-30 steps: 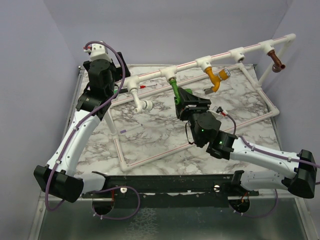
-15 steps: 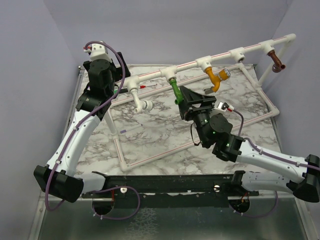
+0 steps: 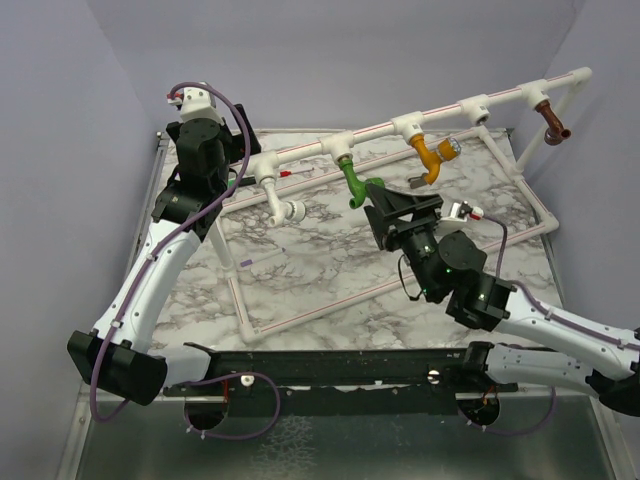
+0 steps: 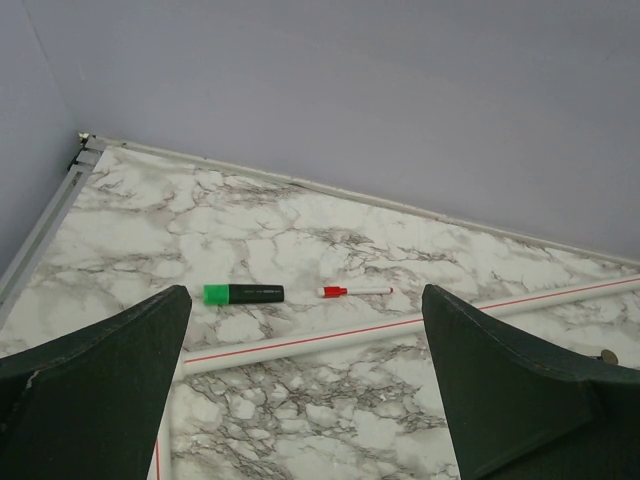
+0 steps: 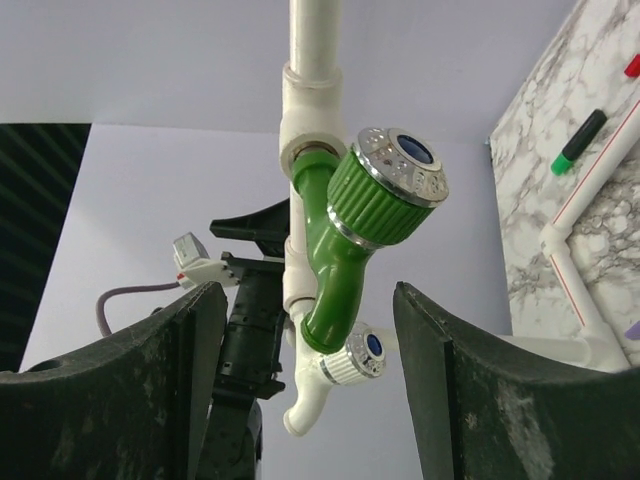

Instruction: Install the water faucets

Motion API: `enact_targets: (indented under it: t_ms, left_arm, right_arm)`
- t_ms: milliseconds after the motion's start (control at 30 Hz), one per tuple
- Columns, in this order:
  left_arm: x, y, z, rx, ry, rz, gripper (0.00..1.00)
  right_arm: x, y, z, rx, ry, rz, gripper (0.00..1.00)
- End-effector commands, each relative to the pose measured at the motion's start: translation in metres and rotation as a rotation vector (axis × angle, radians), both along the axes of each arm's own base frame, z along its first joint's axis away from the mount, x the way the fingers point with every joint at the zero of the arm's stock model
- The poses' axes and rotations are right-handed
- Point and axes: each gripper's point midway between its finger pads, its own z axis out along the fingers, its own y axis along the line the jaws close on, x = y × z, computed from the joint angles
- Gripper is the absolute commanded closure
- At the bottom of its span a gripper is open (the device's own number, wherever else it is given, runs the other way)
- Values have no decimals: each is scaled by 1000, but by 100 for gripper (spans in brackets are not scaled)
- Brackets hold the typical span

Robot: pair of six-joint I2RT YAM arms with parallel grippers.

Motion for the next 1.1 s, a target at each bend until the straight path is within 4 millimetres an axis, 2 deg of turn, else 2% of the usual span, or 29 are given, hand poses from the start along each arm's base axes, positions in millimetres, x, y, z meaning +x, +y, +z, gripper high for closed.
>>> enact_targets:
  t_ms: [0, 333, 567, 733, 867, 1067]
  left_arm:
    - [-23, -24, -85, 84, 291, -141, 1]
    - [-23, -24, -86, 87, 292, -140, 1]
    - [-22, -24, -87, 90, 294, -141, 1]
    - [-22, -23, -87, 91, 296, -139, 1]
    - [-21, -24, -88, 90, 299, -143, 1]
    - [-21, -25, -90, 91, 303, -146, 1]
  right_arm:
    - [-10, -13, -9, -153, -49, 18, 28]
    - [-38, -50, 19, -522, -379, 19, 29]
    - [-44, -64, 33, -880, -582, -7, 29]
    - [-51, -53, 44, -1179, -838, 22, 29]
    - [-56, -41, 48, -1355, -1029, 42, 29]
    - [-54, -21, 28, -1662, -1265, 89, 32]
